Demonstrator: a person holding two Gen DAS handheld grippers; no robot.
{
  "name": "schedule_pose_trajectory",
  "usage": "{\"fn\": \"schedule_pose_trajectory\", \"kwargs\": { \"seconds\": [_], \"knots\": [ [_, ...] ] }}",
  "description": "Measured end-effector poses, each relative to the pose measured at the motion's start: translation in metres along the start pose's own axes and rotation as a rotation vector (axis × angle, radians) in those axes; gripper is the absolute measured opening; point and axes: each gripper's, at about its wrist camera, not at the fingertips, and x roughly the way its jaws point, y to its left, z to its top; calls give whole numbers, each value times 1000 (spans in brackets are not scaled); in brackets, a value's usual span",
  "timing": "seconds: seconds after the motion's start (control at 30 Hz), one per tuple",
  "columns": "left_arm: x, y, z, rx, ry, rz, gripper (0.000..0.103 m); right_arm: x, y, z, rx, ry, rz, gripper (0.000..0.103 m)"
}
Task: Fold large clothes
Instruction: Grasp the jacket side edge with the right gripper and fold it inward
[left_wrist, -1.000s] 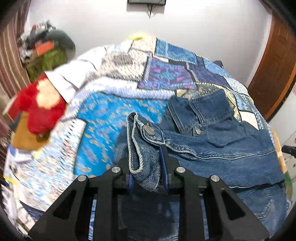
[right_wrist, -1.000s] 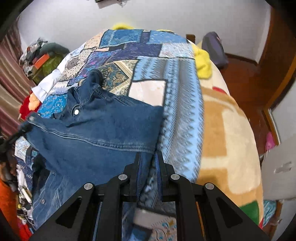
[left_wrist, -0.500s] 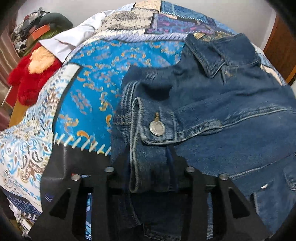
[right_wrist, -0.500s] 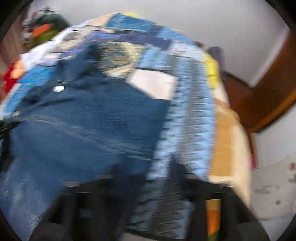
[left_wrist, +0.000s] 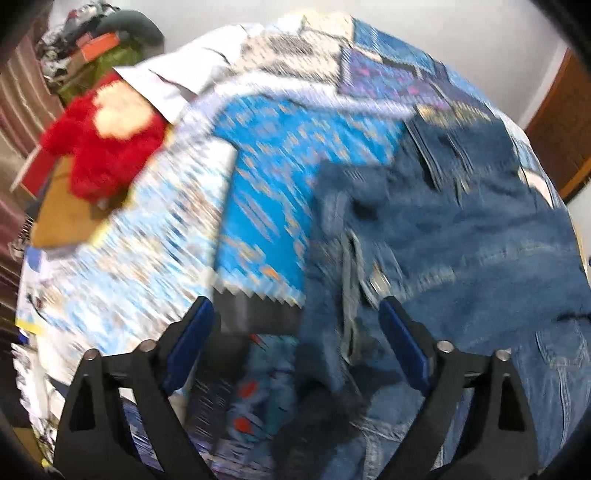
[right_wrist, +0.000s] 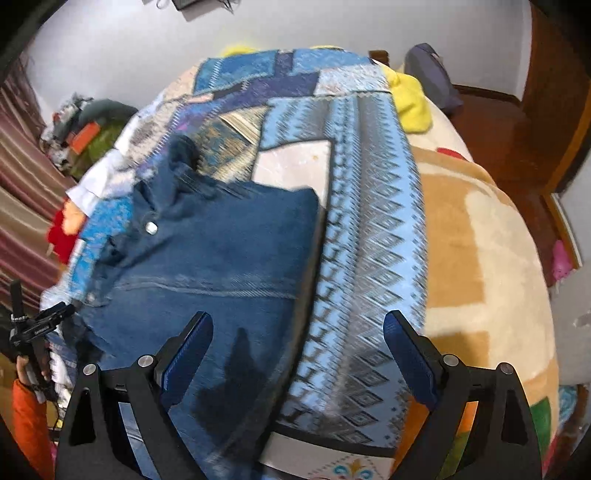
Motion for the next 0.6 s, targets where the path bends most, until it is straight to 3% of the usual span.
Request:
{"fn": "schedule_pose_trajectory", "kwargs": {
  "seconds": [0.23,0.3,0.4,0.5,0.57,0.6],
  "knots": [
    [50,11,50,-73,65,-92,93,34,1,26,86,33,69,93],
    [65,1,57,-46,67,-95,93,50,-1,32,112,61,81,91],
    [80,-18,68,24,50,-111,88,71,0,38,120,106,109,79],
    [99,-31,76,65,79,-126,65,83,9,45,77,101,117,70],
    [120,-36,80,56,137,-130,44,89,16,51,48,96,99,54],
    [126,-38,81,50,138,-117,41,91,18,53,36,92,97,48]
  ]
}}
